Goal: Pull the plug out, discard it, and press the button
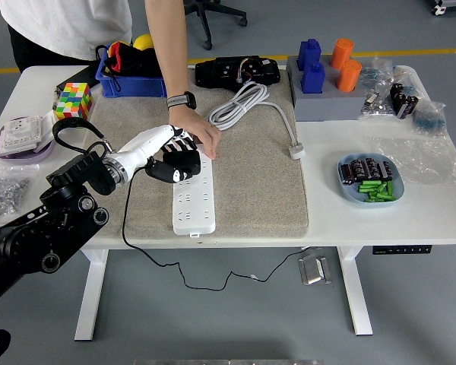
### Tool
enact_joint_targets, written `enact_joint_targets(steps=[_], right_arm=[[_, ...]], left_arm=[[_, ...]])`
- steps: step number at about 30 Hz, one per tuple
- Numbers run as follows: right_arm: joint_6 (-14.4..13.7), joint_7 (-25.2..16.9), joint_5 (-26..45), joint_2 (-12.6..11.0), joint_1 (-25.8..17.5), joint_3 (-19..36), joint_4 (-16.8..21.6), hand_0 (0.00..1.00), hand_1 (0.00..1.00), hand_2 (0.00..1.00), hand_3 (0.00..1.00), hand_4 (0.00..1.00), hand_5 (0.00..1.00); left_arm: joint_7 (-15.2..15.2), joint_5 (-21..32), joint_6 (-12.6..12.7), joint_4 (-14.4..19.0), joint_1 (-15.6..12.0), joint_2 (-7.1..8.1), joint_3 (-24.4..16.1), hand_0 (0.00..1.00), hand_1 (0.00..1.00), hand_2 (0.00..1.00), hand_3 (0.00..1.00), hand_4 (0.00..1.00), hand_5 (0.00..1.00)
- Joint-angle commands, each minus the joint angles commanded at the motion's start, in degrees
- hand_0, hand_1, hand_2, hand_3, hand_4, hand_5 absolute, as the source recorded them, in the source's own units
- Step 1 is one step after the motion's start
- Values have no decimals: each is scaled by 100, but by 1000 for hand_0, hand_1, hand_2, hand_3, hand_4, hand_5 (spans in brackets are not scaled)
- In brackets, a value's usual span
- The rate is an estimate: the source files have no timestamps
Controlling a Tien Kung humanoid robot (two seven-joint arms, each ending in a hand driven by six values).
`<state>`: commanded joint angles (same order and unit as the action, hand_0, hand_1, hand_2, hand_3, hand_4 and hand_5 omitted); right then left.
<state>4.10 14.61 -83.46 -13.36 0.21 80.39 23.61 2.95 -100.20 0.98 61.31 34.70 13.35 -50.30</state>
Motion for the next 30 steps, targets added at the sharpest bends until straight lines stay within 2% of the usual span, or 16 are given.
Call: enact_joint_targets(steps=[3,6,10,14,15,16,21,22,27,28,30], right_arm=[[1,1,-3,3,3,-3,-5,767,729,724,713,883,658],[1,1,0,-1,11,-6,-2,767,729,724,713,883,658],[0,3,-5,-12,8,-11,-9,767,729,724,713,883,658],[3,3,2,-6,11,-28,-8,767,729,724,713,883,658],[4,2,7,-4,13,-33,-5,767,729,724,713,883,658],[5,2,8,-2,15,-39,-3,767,729,724,713,883,658],[2,1,7,-5,15,-53,-5,767,729,724,713,883,658],[4,1,8,-6,16,-59,-5,767,729,724,713,883,658],[4,1,9,-8,15,-61,-7,767,729,724,713,883,658],[3,2,7,-7,13,-57,-7,767,729,724,713,883,658],[3,2,6,-7,7,-55,-7,767,729,724,713,883,658]], left_arm=[[-38,-4,60,-177,19,5,-232,466,344,366,545,622,2],[-69,-64,95,-539,80,49,-418,470,344,366,545,622,2],[-152,-33,163,-898,138,112,-422,490,349,371,545,622,2],[-224,27,214,-1223,153,97,-337,490,349,371,545,622,2],[-238,38,219,-1262,144,90,-323,490,349,371,545,622,2],[-247,57,221,-1289,134,84,-307,542,365,390,560,627,2],[-217,162,156,-1307,104,58,-255,542,365,390,560,627,2],[-212,171,153,-1315,107,56,-244,610,446,467,582,658,2],[-100,158,55,-1384,131,60,-199,610,446,467,582,658,2],[-89,166,37,-1393,129,62,-194,648,542,545,593,700,2],[-71,181,21,-1399,121,63,-189,648,542,545,593,700,2]])
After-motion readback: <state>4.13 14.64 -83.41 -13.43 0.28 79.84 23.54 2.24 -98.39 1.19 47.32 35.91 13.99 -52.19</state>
